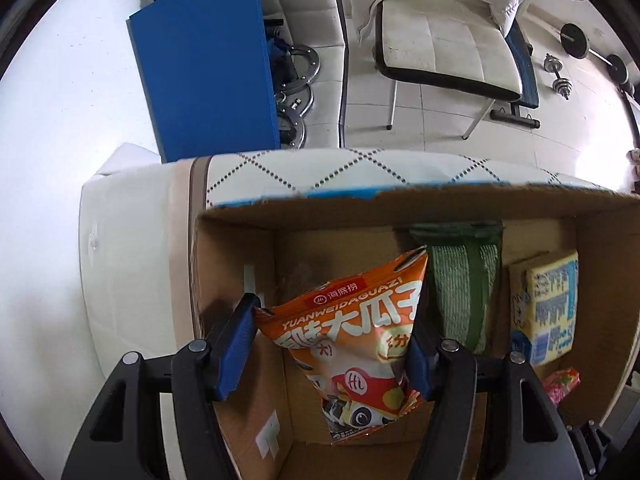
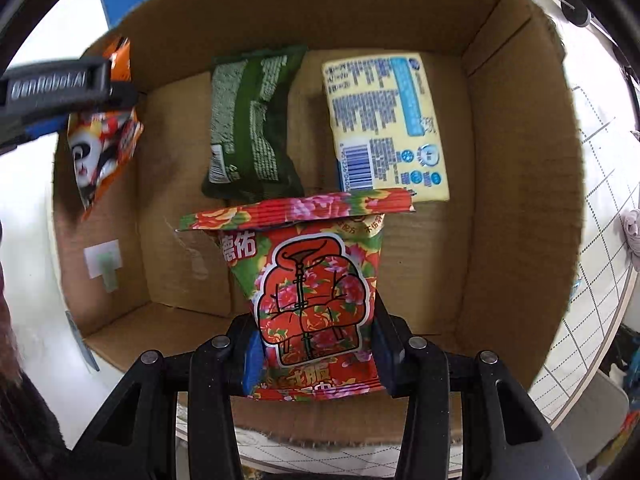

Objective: Organize soft objects
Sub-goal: 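Carry both snack bags into the box and release them, then grasp the blue ice-pop stick with the left tool while the right grasps the lilac cloth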

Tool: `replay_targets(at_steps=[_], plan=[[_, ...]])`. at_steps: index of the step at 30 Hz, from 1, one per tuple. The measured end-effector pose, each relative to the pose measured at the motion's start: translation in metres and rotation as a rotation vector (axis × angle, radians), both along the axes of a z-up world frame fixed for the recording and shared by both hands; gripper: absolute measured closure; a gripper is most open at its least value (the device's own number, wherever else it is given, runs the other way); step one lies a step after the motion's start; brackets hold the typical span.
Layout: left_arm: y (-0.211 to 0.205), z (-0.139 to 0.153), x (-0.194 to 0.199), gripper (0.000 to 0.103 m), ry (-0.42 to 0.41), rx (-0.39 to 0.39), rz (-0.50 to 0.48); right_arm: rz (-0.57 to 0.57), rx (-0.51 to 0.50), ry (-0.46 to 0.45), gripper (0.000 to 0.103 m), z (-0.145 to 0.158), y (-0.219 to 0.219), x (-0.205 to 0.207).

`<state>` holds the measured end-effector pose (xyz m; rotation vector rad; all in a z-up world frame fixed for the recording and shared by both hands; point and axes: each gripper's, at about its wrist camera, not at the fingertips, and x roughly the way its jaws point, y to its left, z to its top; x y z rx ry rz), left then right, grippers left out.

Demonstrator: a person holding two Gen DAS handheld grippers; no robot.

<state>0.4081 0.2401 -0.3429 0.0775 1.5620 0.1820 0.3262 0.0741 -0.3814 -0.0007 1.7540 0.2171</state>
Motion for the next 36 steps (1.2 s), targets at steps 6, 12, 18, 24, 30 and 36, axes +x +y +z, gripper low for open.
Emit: replay_targets(at_steps=[6,12,18,24,30,36], plan=[[0.004,-0.010,0.009,0.036,0.052,-0.045,0.013,-0.013,0.019,0.031,0.039,-0.009,-0.001,-0.002],[0.002,0.015,0.002,0.012,-0.002,-0.063,0.020,0.025,0.025,-0.031,0.016,0.018,0.004,-0.005],[0.000,0.048,-0.020,0.005,-0.074,-0.079,0.032,0.032,-0.010,-0.104,0.005,0.045,-0.001,-0.009],[-0.009,0.077,-0.066,0.005,-0.153,-0.089,0.022,0.028,-0.027,-0.162,0.005,0.070,-0.013,-0.024],[-0.014,0.099,-0.119,0.005,-0.213,-0.101,0.050,0.012,-0.033,-0.235,0.005,0.096,-0.032,-0.052],[-0.021,0.117,-0.165,0.005,-0.257,-0.107,0.066,0.008,-0.011,-0.297,0.005,0.125,-0.046,-0.079]])
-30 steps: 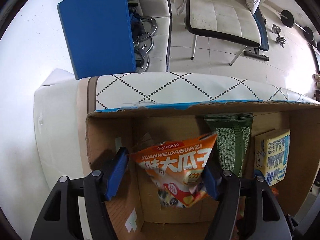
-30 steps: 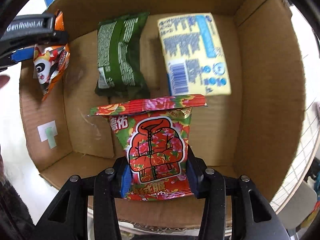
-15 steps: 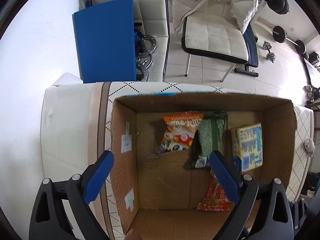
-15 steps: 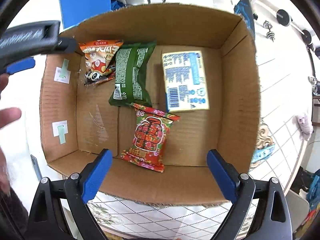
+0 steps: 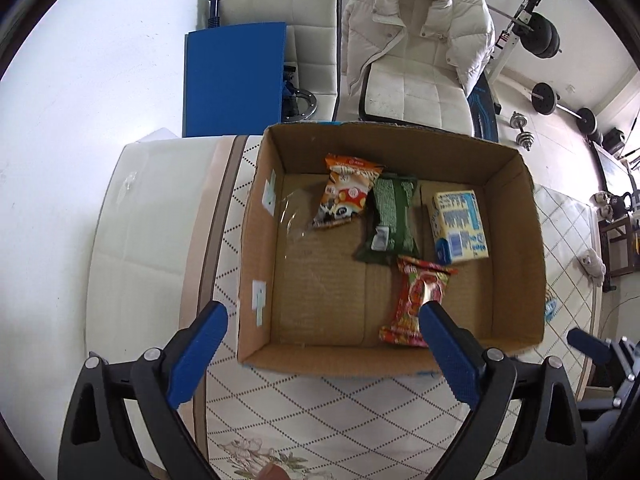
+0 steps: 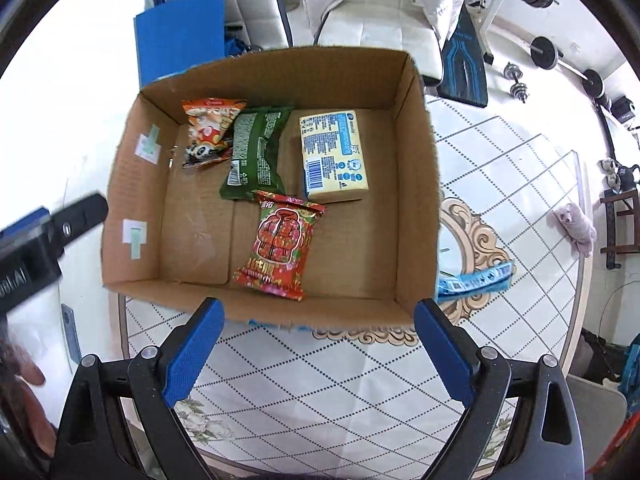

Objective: Organize soft objects
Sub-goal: 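Grasp the blue ice-pop stick with the left tool while the right grasps the lilac cloth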

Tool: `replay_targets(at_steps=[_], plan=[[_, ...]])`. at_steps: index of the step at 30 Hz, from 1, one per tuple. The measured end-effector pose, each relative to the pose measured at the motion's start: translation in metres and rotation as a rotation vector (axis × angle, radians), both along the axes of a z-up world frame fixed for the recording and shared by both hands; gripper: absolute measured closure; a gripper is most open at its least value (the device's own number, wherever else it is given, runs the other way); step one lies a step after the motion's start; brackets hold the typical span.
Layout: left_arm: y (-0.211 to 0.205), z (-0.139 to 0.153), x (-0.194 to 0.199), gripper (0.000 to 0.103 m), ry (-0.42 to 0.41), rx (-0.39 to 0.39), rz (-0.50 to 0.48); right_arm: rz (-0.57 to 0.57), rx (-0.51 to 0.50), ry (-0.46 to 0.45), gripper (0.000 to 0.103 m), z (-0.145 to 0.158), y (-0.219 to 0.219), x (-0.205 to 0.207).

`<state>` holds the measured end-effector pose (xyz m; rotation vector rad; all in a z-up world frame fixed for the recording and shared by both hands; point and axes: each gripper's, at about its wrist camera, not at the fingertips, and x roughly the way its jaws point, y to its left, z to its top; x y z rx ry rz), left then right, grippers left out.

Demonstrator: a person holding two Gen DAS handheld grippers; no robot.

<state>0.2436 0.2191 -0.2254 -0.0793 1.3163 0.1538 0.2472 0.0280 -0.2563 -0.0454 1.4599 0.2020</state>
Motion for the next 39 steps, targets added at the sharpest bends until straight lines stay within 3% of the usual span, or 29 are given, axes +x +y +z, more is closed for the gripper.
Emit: replay_targets(at_steps=[12,20,25,29,33,39], plan=[[-0.023,0.051,-0.061,0.005,-0.103,0.044,-0.031,0.011,0.048,-0.129,0.005,0.063,-0.021,-0.041],[-0.045,0.072,-0.061,0.005,-0.142,0.083,-0.055,-0.005,0.105,-0.161,0.005,0.086,-0.040,-0.043],[-0.102,0.073,-0.046,0.005,-0.147,0.152,-0.178,-0.084,0.157,-0.120,0.005,0.079,-0.092,-0.032],[-0.177,0.055,-0.024,0.005,-0.126,0.213,-0.363,-0.207,0.138,-0.087,0.005,0.063,-0.166,-0.022],[-0.270,0.009,0.003,0.005,-0.055,0.295,-0.595,-0.321,0.083,-0.030,0.005,0.035,-0.253,-0.013],[-0.385,-0.102,0.031,0.005,0.151,0.466,-0.932,-0.434,0.046,0.077,0.005,-0.018,-0.362,0.000]])
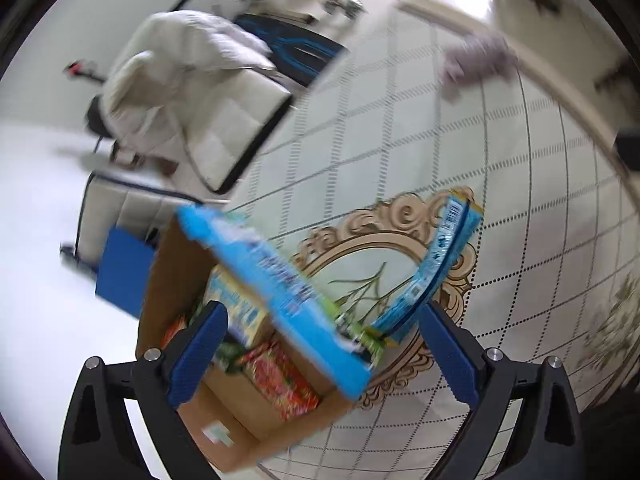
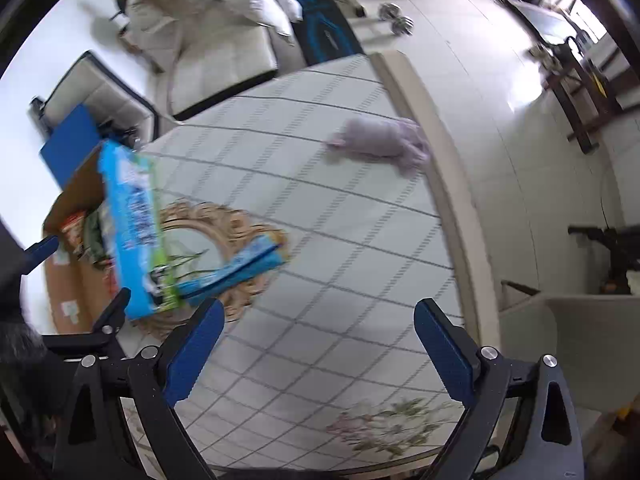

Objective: Organize soft objects
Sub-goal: 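Grasp the blue ice-pop stick with the left tool while the right grasps the lilac cloth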

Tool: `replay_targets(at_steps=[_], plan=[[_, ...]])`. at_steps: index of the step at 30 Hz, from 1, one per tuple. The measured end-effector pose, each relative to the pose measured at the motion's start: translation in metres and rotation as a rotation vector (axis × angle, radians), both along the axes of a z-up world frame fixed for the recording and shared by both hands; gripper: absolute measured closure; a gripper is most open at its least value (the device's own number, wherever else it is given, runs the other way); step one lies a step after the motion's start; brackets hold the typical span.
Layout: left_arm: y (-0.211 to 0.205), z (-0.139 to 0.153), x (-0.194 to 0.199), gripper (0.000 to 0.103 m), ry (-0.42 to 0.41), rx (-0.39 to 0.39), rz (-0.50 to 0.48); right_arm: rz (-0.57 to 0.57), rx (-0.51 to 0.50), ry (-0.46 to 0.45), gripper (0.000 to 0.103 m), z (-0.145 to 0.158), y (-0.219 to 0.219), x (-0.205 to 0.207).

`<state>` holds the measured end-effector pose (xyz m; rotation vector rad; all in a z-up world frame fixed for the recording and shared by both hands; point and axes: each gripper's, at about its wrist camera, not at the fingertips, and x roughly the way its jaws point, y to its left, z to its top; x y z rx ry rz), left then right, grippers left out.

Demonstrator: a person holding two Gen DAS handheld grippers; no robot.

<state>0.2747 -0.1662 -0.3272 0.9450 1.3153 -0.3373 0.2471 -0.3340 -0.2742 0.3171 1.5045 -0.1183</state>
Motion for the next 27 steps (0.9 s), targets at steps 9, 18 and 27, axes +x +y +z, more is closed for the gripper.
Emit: replay_targets(at_steps=[9,18,27], plan=[[-0.040,-0.123,0.020,0.023,0.291,0.143,0.015,0.054,0.004,0.085,0.005,-0.054,-0.056,0.038],[-0.049,-0.118,0.043,0.077,0.366,-0.030,0.286,0.377,-0.175,0.121,0.005,-0.093,-0.038,0.117],[-0.025,-0.108,0.095,0.078,0.477,-0.398,0.798,0.622,-0.243,0.183,0.025,-0.141,-0.013,0.169]])
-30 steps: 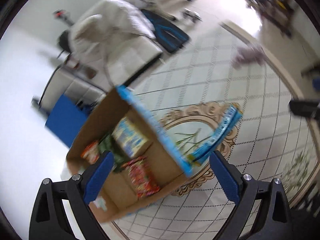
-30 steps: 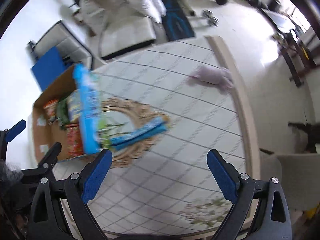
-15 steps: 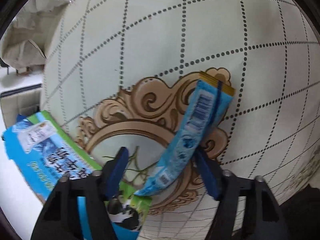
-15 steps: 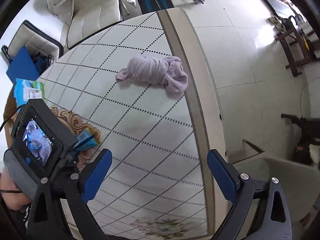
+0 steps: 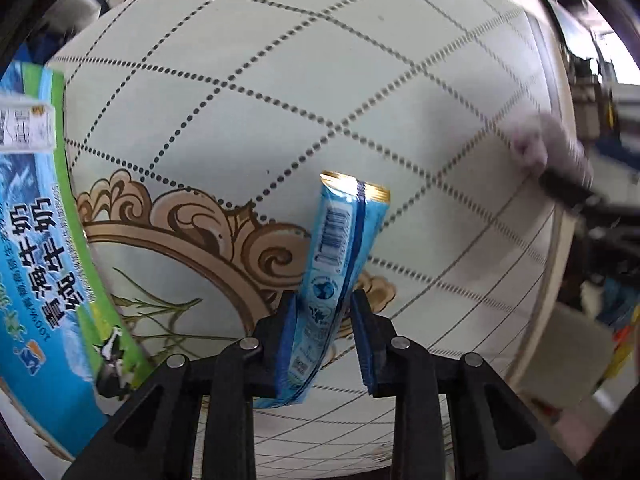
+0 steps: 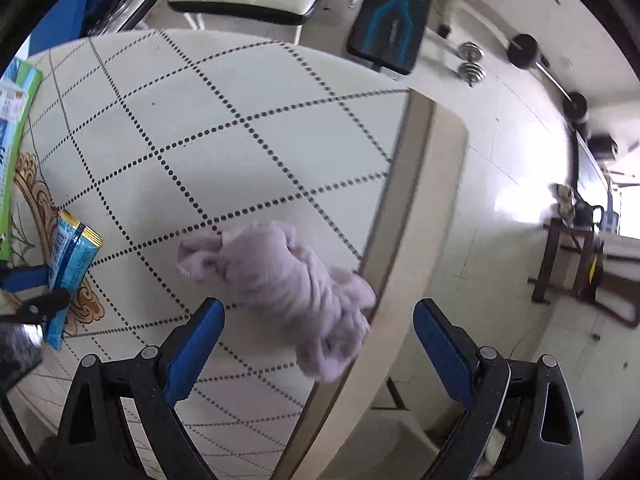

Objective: Organize soft objects
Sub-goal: 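Grasp the blue ice-pop stick with the left tool while the right grasps the lilac cloth, then carry the stick and cloth into the box and open both tools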

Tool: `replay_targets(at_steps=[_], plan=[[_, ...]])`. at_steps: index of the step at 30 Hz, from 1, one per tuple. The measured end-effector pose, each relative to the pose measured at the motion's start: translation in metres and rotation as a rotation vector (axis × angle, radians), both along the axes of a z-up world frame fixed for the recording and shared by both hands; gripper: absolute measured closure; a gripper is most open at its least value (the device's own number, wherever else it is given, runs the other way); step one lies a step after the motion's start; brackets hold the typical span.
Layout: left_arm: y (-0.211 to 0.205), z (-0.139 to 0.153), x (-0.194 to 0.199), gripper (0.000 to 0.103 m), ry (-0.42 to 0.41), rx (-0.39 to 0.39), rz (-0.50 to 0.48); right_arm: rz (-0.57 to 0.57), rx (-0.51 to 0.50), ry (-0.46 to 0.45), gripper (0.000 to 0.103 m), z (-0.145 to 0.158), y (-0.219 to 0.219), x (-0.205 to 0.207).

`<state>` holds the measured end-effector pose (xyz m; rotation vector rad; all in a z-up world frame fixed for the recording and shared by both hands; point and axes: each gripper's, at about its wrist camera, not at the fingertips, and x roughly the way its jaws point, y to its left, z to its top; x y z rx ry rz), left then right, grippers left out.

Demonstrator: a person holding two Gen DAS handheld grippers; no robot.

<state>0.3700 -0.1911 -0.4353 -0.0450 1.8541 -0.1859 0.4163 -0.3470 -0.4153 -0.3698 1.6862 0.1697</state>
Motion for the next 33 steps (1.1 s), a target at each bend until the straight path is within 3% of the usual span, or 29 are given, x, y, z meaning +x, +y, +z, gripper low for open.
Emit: replay_targets(at_steps=[1,2,4,6,9,11,15,16,18,19,20,22,28,33], plan=[[0.000,0.000,0.003,0.078,0.003,-0.010,0.018,-0.037,0.025,0.054,0.041,-0.007,-0.002,0.002],[0.000,0.000,0.006,0.078,0.002,-0.022,0.037,-0.087,0.048,0.087,0.047,-0.011,-0.005,0.002],[0.007,0.002,0.014,0.078,0.006,-0.031,0.058,-0.204,0.105,0.141,0.050,-0.013,-0.014,0.000],[0.009,0.002,0.018,0.075,0.000,-0.038,0.062,-0.327,0.230,0.224,0.051,-0.015,-0.021,-0.006],[0.019,0.004,0.017,0.059,0.003,-0.002,-0.005,-0.380,0.303,0.223,0.048,-0.012,-0.024,-0.011],[0.027,-0.002,0.001,0.048,-0.005,0.037,-0.075,-0.346,0.294,0.203,0.041,-0.012,-0.019,-0.013],[0.016,-0.010,-0.018,0.047,-0.002,0.112,-0.224,-0.320,0.281,0.167,0.038,-0.013,-0.009,-0.019],[0.012,-0.012,-0.022,0.048,-0.010,0.129,-0.251,-0.313,0.275,0.154,0.038,-0.013,-0.005,-0.019],[0.008,-0.009,-0.028,0.062,-0.054,0.153,-0.263,-0.278,0.241,0.121,0.040,-0.012,0.003,-0.021],[0.007,-0.007,-0.029,0.077,-0.067,0.144,-0.254,-0.257,0.224,0.106,0.045,-0.012,0.010,-0.025],[0.007,-0.005,-0.031,0.083,-0.068,0.132,-0.241,-0.245,0.206,0.100,0.057,-0.013,0.016,-0.029],[0.011,0.002,-0.031,0.088,-0.085,0.103,-0.197,-0.231,0.169,0.078,0.060,-0.011,0.024,-0.036],[0.030,0.028,-0.032,0.089,-0.151,0.056,-0.105,-0.347,0.218,0.065,0.065,-0.002,0.024,-0.064],[0.053,0.058,-0.037,0.089,-0.206,0.008,-0.040,-0.407,0.272,0.029,0.066,0.025,0.021,-0.083]])
